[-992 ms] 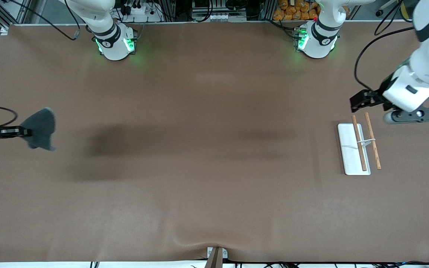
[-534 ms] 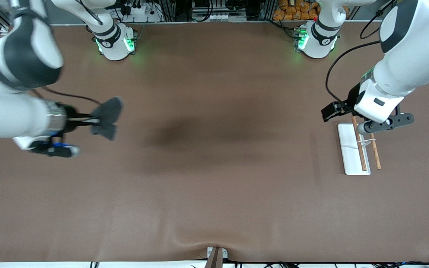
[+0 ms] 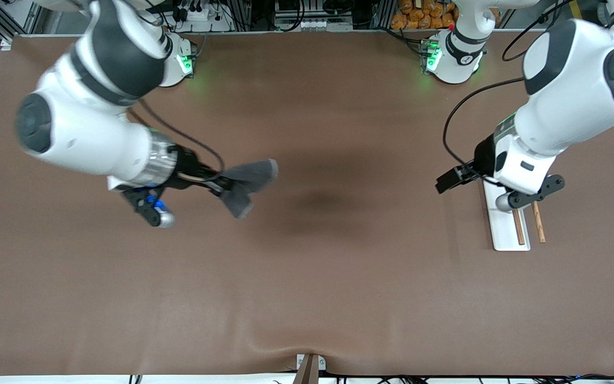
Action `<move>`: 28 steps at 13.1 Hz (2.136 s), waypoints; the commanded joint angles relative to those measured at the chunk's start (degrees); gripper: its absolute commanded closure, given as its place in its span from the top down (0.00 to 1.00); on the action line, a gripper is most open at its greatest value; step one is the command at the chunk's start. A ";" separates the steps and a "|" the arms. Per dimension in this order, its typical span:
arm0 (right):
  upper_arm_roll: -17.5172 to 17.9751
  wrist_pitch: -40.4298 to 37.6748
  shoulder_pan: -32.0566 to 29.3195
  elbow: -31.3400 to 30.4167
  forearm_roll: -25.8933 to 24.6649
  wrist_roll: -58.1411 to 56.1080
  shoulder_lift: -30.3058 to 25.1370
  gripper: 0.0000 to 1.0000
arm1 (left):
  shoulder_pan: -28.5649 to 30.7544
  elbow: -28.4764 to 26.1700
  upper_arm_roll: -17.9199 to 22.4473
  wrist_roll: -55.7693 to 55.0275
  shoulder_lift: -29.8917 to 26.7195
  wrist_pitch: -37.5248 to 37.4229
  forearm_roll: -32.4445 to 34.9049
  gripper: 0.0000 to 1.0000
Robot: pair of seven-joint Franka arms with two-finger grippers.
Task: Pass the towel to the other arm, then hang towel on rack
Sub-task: 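Carry the towel to mid-table while the left gripper reaches toward it, then grasp the towel edge with the left gripper beside the right gripper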
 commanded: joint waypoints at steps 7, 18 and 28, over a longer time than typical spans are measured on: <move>-1.10 46.22 13.07 -0.03 1.46 47.41 8.79 0.00 | -3.90 5.22 0.00 -13.51 8.14 11.92 -9.30 1.00; -1.19 50.86 16.08 0.06 1.37 49.24 11.27 0.00 | -3.11 7.07 0.35 -16.50 11.93 16.76 -18.81 1.00; -1.28 50.77 15.72 0.23 1.28 49.15 11.01 0.00 | -3.90 7.07 -0.09 -22.64 11.93 16.76 -19.17 1.00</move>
